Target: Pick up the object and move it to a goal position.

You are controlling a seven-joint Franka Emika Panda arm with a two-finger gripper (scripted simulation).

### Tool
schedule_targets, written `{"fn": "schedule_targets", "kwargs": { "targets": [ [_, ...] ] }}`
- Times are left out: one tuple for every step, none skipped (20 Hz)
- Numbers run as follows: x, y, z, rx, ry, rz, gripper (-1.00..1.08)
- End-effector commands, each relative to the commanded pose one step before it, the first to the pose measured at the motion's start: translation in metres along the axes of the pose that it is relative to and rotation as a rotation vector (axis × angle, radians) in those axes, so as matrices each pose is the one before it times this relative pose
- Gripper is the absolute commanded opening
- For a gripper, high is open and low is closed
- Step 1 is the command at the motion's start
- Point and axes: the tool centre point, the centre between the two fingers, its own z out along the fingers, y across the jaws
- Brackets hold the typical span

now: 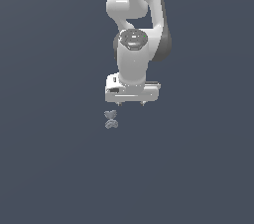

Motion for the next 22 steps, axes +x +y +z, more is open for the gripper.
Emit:
{"fn": "schedule_targets", "kwargs": {
  "targets": [
    [0.0, 0.00001, 0.0, 0.0, 0.0, 0.0, 1.0],
    [-0.00001, 0.00041, -0.00021, -0.00009, -0.00006, 0.00119, 1.0],
    [-0.00004, 0.00111, -0.00062, -0.00018, -0.00018, 0.0033, 1.0],
    [-0.00007, 0.00188, -0.00102, -0.0003, -0.0003, 0.00555, 1.0],
    [-0.0001, 0.00257, -0.00144, -0.00039, -0.00041, 0.00773, 1.0],
    [-0.00013, 0.00316, -0.00188, -0.00046, -0.00054, 0.00986, 1.0],
    [-0.00015, 0.00325, -0.00206, -0.00044, -0.00059, 0.01058, 1.0],
    [-0.00014, 0.00241, -0.00172, -0.00031, -0.0005, 0.00846, 1.0],
    [-0.00012, 0.00158, -0.00133, -0.0002, -0.0004, 0.00624, 1.0],
    [-0.0001, 0.00078, -0.0009, -0.00011, -0.00029, 0.00389, 1.0],
    [-0.00006, 0.00014, -0.0004, -0.00004, -0.00015, 0.00154, 1.0],
    [0.0, -0.00028, 0.00011, 0.00002, 0.00003, -0.00069, 1.0],
    [0.00008, -0.00024, 0.00053, 0.00005, 0.00019, -0.00206, 1.0],
    [0.00017, 0.00031, 0.00082, 0.00005, 0.00035, -0.00246, 1.0],
    [0.00027, 0.00103, 0.0011, 0.00003, 0.00049, -0.00254, 1.0],
    [0.00035, 0.00149, 0.00139, 0.00003, 0.00067, -0.00309, 1.0],
    [0.00042, 0.00191, 0.00173, 0.00003, 0.00082, -0.00376, 1.0],
    [0.00048, 0.00219, 0.0021, 0.00003, 0.00098, -0.00468, 1.0],
    [0.00051, 0.00243, 0.00244, 0.00004, 0.00114, -0.00562, 1.0],
    [0.00054, 0.00272, 0.00279, 0.00004, 0.00129, -0.00646, 1.0],
    [0.00054, 0.00305, 0.00311, 0.00003, 0.00144, -0.0072, 1.0],
    [0.00053, 0.00342, 0.00344, 0.00001, 0.00159, -0.00789, 1.0]
  ]
}}
